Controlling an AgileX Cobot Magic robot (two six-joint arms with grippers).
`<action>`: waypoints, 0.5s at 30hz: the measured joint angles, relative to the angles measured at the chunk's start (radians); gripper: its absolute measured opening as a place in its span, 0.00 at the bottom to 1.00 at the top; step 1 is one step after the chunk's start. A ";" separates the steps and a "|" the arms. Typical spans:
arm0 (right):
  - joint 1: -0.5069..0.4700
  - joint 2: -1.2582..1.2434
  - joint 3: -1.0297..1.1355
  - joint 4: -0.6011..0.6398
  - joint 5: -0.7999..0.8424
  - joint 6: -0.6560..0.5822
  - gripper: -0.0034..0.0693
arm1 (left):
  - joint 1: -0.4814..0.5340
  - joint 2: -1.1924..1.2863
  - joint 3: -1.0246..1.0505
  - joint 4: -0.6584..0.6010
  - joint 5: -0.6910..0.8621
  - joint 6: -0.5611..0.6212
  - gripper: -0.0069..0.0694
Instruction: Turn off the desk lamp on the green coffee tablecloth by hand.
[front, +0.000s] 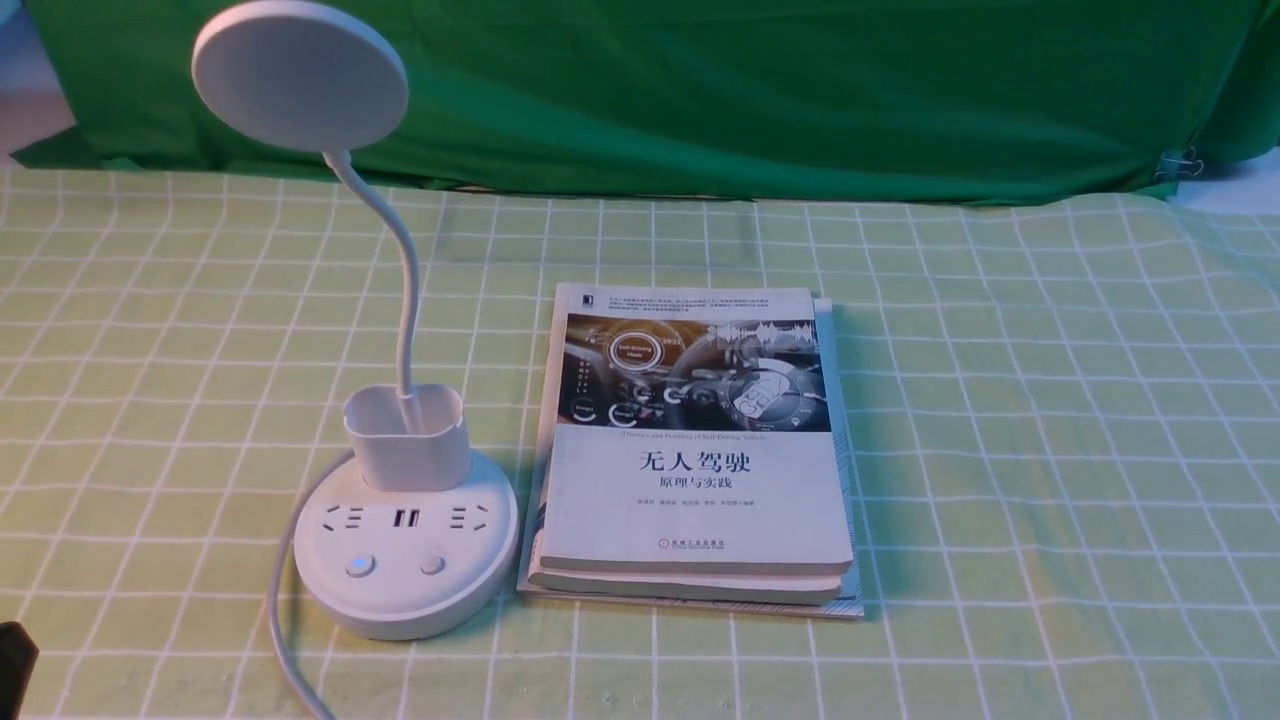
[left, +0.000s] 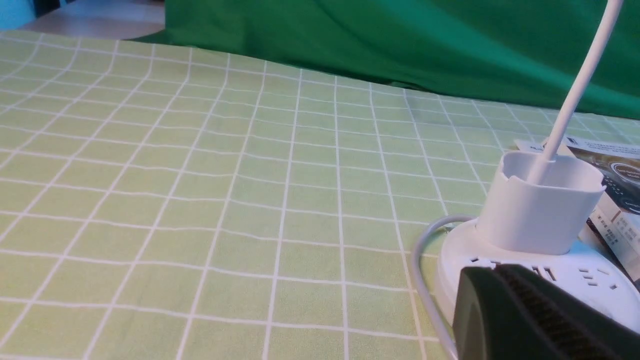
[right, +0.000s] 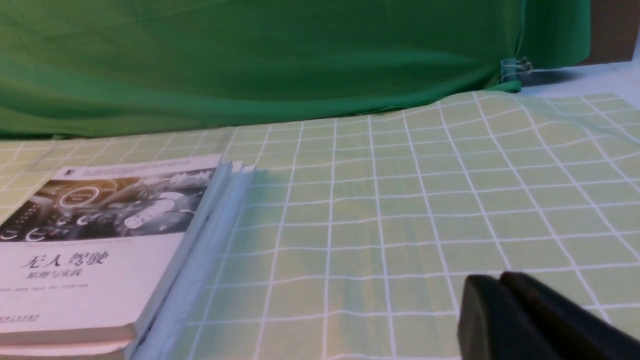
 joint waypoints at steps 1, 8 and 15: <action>0.000 0.000 0.000 0.000 0.000 0.001 0.09 | 0.000 0.000 0.000 0.000 0.000 0.000 0.09; 0.000 0.000 0.000 0.000 0.000 0.000 0.09 | 0.000 0.000 0.000 0.000 0.000 0.000 0.09; 0.000 0.000 0.000 0.000 0.000 0.001 0.09 | 0.000 0.000 0.000 0.000 0.000 0.000 0.09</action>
